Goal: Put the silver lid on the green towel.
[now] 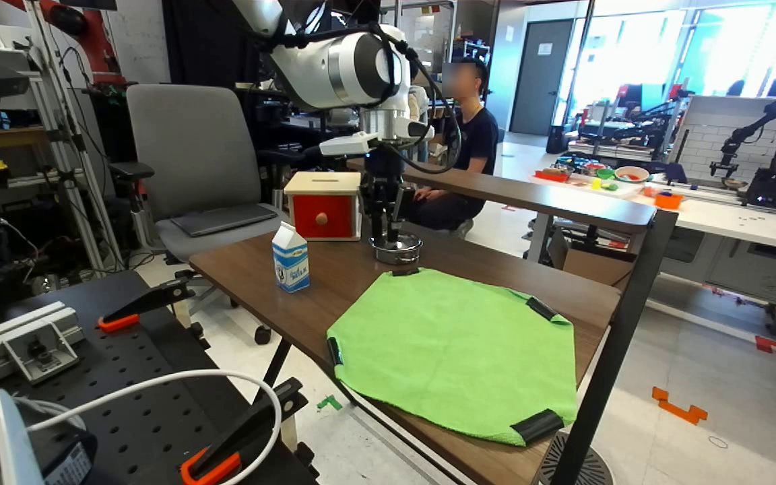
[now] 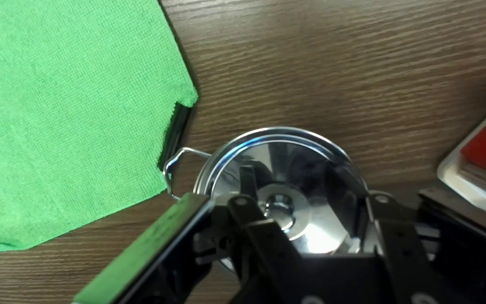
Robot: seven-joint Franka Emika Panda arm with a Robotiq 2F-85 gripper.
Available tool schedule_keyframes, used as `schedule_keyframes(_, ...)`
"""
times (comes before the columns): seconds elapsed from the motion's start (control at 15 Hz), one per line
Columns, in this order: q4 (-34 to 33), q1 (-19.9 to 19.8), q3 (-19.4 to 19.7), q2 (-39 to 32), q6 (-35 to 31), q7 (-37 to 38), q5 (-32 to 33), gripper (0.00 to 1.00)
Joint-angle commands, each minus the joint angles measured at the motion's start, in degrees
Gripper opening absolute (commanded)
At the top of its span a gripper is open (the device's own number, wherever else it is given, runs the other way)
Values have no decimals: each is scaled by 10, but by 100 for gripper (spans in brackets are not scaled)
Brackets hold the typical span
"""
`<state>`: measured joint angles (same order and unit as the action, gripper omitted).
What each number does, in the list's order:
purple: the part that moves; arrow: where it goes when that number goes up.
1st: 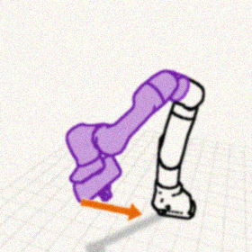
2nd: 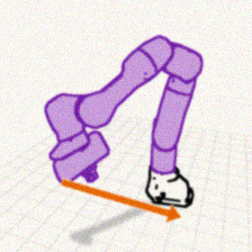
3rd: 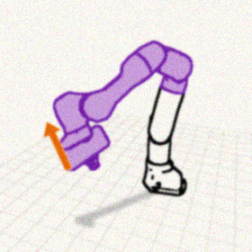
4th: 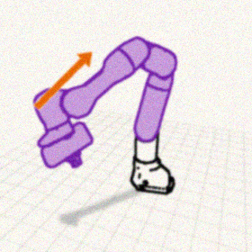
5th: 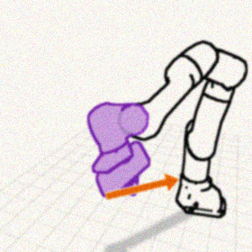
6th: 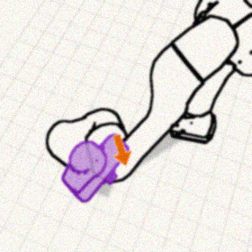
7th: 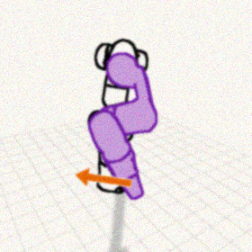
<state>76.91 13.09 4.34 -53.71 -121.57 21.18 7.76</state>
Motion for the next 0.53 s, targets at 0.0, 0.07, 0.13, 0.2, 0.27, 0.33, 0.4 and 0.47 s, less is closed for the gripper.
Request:
schedule_keyframes(0.0, 3, 0, 3, 8, -10, -1, 6, 50)
schedule_keyframes(0.07, 1, 0, 2, 7, -9, -1, 5, 51)
schedule_keyframes(0.13, -1, 0, 3, 7, -9, 0, 5, 51)
schedule_keyframes(0.2, -3, -1, 3, 6, -8, 0, 5, 52)
schedule_keyframes(0.27, -6, -1, 2, 5, -7, 0, 4, 50)
schedule_keyframes(0.33, -9, -2, 3, 4, -6, 1, 4, 50)
schedule_keyframes(0.4, -11, -2, 3, 3, -6, 1, 3, 50)
schedule_keyframes(0.47, -13, -3, 3, 1, -5, 1, 2, 51)
